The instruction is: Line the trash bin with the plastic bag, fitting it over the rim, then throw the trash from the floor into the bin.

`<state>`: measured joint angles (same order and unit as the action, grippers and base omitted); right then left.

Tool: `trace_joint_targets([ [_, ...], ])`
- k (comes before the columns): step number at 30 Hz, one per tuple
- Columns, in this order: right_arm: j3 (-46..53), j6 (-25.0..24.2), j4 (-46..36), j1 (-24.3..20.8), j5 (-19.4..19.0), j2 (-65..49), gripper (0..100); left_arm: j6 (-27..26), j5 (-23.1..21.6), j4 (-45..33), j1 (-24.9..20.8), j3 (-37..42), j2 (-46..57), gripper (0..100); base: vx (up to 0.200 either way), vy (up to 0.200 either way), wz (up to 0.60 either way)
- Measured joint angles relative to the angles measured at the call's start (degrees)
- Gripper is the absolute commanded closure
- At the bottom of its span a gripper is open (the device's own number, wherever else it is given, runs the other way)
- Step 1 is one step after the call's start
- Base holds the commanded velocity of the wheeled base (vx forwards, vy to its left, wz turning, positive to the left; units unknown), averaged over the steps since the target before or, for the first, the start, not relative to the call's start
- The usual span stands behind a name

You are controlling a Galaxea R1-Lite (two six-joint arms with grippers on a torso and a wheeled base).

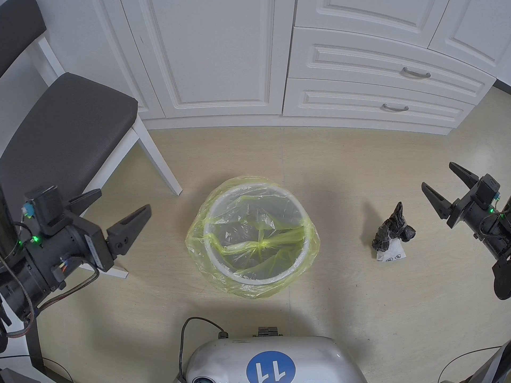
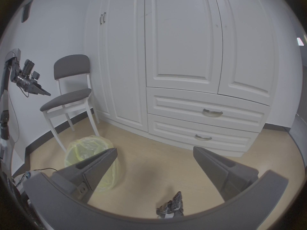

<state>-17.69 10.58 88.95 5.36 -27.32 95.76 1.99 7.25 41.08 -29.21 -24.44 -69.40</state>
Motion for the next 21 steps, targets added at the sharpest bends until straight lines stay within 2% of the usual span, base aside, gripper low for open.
trace_joint_targets([
  [4,0.0,0.4,-0.3,2.0,0.2,-1.1,0,0.1,0.0,1.9,0.8,2.8,3.6,0,0.000,0.000,0.00],
  [7,-0.8,0.4,-5.6,3.0,0.5,-2.3,0,0.1,-0.1,2.4,1.0,4.0,5.8,0,0.000,0.000,0.00],
  [17,-10.6,-3.3,-42.2,2.2,4.2,-7.8,0,-0.1,-0.1,2.5,2.0,4.9,10.0,0,0.000,0.000,0.00],
  [21,-16.1,-5.3,-57.6,1.4,7.0,-9.6,0,-0.5,0.0,2.5,3.5,4.7,11.0,0,0.000,0.000,0.00],
])
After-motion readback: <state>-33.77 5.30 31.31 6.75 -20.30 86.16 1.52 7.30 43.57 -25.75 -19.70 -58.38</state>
